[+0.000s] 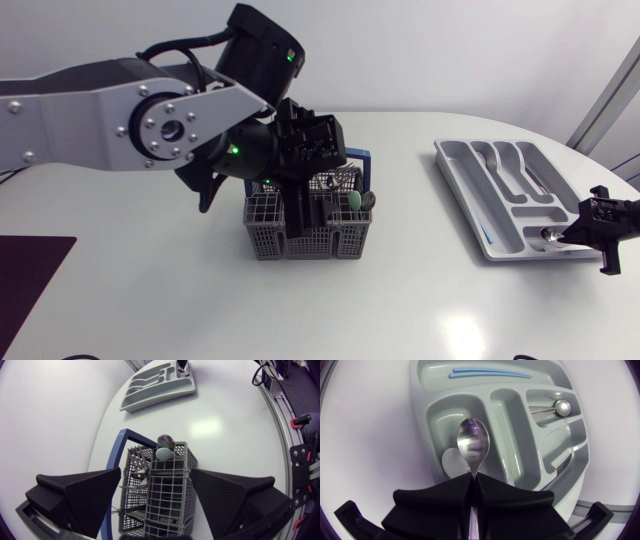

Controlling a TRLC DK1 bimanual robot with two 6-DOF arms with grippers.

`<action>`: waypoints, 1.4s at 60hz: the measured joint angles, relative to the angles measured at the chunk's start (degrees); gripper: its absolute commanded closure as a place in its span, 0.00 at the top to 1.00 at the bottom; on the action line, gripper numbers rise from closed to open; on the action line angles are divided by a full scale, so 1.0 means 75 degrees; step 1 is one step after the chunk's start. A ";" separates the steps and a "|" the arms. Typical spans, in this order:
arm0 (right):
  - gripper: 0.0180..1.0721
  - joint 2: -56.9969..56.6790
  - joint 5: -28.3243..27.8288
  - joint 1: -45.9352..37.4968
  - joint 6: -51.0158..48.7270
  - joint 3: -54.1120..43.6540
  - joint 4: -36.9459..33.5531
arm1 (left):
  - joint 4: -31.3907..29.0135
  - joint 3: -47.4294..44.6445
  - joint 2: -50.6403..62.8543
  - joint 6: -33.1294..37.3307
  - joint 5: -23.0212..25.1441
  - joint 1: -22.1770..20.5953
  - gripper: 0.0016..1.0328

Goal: Sort the cutlery from the basket into the organizer compartments.

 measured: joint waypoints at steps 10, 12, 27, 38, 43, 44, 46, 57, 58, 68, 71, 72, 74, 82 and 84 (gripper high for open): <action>0.07 0.0385 0.0192 0.0000 -0.0050 0.0166 0.0099 | -0.0207 -0.0076 -0.0219 -0.0323 0.0000 0.0015 0.93; 0.10 0.0399 0.0192 0.0003 -0.0052 0.0166 0.0099 | -0.0245 -0.0114 -0.0239 -0.0364 -0.0003 0.0015 0.93; 0.33 0.0382 0.0166 0.0009 -0.0052 0.0052 0.0664 | -0.0796 -0.0224 -0.0251 -0.0851 0.0070 0.0163 0.93; 0.50 0.0192 0.0038 0.0006 -0.0044 -0.0204 0.0930 | -0.1201 -0.0248 -0.0251 -0.1291 0.0259 0.0364 0.93; 0.50 -0.0050 -0.0152 -0.0015 -0.0009 -0.0344 0.0927 | -0.1381 -0.0271 -0.0251 -0.1603 0.0271 0.0402 0.93; 0.51 -0.0111 -0.0201 -0.0015 -0.0006 -0.0373 0.0927 | -0.1410 -0.0283 -0.0251 -0.1687 0.0280 0.0402 0.93; 0.54 -0.0256 -0.0315 -0.0023 0.0047 -0.0431 0.0892 | -0.1416 -0.0326 -0.0259 -0.1804 0.0315 0.0402 0.93; 0.56 -0.1265 -0.0930 0.0006 0.0475 -0.0554 -0.0204 | -0.1547 -0.0769 -0.0332 -0.2477 0.0595 0.0367 0.93; 0.56 -0.1370 -0.0962 0.0020 0.0539 -0.0577 -0.0291 | -0.1565 -0.0796 -0.0335 -0.2524 0.0618 0.0364 0.93; 0.56 -0.2448 -0.1542 0.0469 0.1335 -0.0918 -0.0956 | -0.1606 -0.0965 -0.0341 -0.2970 0.0997 0.0367 0.92; 0.56 -0.2777 -0.1711 0.0717 0.1766 -0.1087 -0.1110 | -0.1606 -0.1000 -0.0341 -0.3098 0.1037 0.0379 0.91; 0.56 -0.2891 -0.1728 0.0825 0.1926 -0.1139 -0.1195 | -0.1609 -0.1011 -0.0341 -0.3133 0.1040 0.0396 0.91; 0.56 -0.3054 -0.1772 0.1005 0.2186 -0.1201 -0.1364 | -0.1603 -0.1032 -0.0341 -0.3200 0.1052 0.0408 0.91; 0.56 -0.3585 -0.1996 0.1923 0.3448 -0.1443 -0.1810 | -0.1434 -0.1241 -0.0341 -0.3395 0.1064 0.0478 0.91; 0.56 -0.3669 -0.2046 0.2171 0.3803 -0.1469 -0.1897 | -0.1408 -0.1300 -0.0341 -0.3424 0.1070 0.0504 0.91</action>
